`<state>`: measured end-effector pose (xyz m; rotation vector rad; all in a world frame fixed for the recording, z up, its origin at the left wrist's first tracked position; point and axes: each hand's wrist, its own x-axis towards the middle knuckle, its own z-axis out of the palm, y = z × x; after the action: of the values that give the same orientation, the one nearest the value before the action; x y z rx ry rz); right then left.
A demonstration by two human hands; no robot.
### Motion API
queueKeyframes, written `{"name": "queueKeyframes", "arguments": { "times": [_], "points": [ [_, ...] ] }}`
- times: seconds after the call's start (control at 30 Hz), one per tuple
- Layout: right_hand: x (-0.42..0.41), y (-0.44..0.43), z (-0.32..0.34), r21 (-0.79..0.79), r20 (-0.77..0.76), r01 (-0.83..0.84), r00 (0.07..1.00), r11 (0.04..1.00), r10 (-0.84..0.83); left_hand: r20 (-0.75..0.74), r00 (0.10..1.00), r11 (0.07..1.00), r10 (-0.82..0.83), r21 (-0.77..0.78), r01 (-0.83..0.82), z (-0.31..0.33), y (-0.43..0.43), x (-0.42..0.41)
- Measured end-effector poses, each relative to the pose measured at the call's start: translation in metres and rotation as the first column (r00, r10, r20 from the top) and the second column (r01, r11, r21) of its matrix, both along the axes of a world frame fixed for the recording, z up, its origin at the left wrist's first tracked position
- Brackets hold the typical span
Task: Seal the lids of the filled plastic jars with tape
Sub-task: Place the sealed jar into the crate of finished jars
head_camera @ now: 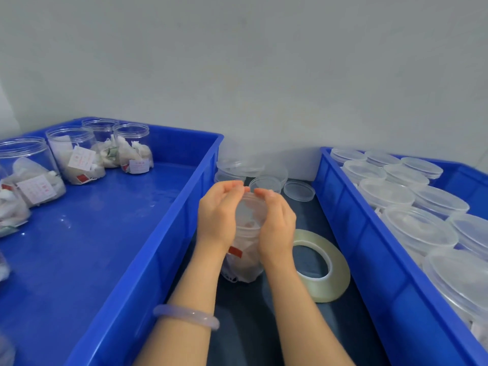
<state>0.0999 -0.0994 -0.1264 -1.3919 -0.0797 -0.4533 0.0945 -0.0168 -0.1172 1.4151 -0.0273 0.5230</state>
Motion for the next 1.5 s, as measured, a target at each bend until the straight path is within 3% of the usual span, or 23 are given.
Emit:
{"name": "queueKeyframes", "arguments": {
  "times": [0.1, 0.27, 0.33, 0.53, 0.67, 0.77, 0.87, 1.07, 1.17, 1.27, 1.37, 1.43, 1.5],
  "points": [
    [-0.002, -0.003, -0.001, -0.065, -0.054, -0.067, 0.997, 0.996, 0.064, 0.009, 0.999, 0.999, -0.036, 0.035, 0.036, -0.005, 0.000, -0.003],
    [-0.010, -0.008, 0.009, -0.128, -0.129, -0.087, 0.989, 0.988, 0.070, 0.033, 0.988, 0.988, 0.152, 0.025, -0.153, -0.004, -0.012, -0.004],
    [-0.015, -0.005, 0.013, -0.076, -0.141, -0.086, 0.987, 0.993, 0.075, 0.023, 0.993, 0.993, 0.115, 0.035, -0.116, -0.005, -0.012, -0.004],
    [-0.018, 0.007, 0.006, -0.198, -0.025, 0.174, 0.983, 0.965, -0.182, 0.011, 0.991, 0.989, 0.134, 0.063, -0.135, -0.006, -0.010, 0.000],
    [-0.015, 0.004, 0.004, -0.199, 0.006, 0.159, 0.987, 0.967, -0.161, 0.004, 0.998, 0.997, 0.066, 0.028, -0.066, -0.005, -0.009, -0.002],
    [-0.014, 0.004, -0.003, -0.109, 0.011, 0.099, 0.995, 0.989, -0.098, -0.024, 0.999, 1.000, -0.023, 0.006, 0.023, -0.013, -0.006, 0.002],
    [-0.014, 0.003, -0.009, -0.049, -0.037, 0.057, 0.998, 0.997, -0.058, -0.118, 0.993, 0.998, -0.028, -0.065, 0.020, -0.018, -0.007, 0.001],
    [-0.018, 0.002, 0.003, -0.163, -0.136, 0.084, 0.985, 0.983, -0.107, -0.151, 0.988, 0.998, 0.043, -0.043, -0.050, -0.010, -0.011, -0.008],
    [-0.017, -0.005, 0.032, -0.212, -0.265, 0.042, 0.959, 0.976, -0.099, -0.220, 0.959, 0.979, 0.180, -0.051, -0.195, 0.012, -0.019, -0.005],
    [-0.014, -0.020, 0.088, -0.248, -0.056, 0.138, 0.986, 0.959, -0.157, -0.075, 0.979, 0.968, 0.189, -0.151, -0.198, 0.066, -0.043, -0.004],
    [-0.015, -0.060, 0.153, -0.264, 0.203, 0.263, 0.956, 0.928, -0.214, 0.109, 0.992, 0.941, 0.066, -0.338, -0.025, 0.123, -0.085, -0.001],
    [-0.013, -0.104, 0.181, -0.275, 0.301, 0.358, 0.914, 0.893, -0.273, 0.187, 0.982, 0.970, -0.015, -0.234, 0.059, 0.154, -0.122, 0.006],
    [-0.006, -0.156, 0.192, -0.317, 0.337, 0.486, 0.861, 0.815, -0.382, 0.126, 0.982, 0.990, -0.140, 0.018, 0.139, 0.171, -0.162, 0.017]
  ]
}}
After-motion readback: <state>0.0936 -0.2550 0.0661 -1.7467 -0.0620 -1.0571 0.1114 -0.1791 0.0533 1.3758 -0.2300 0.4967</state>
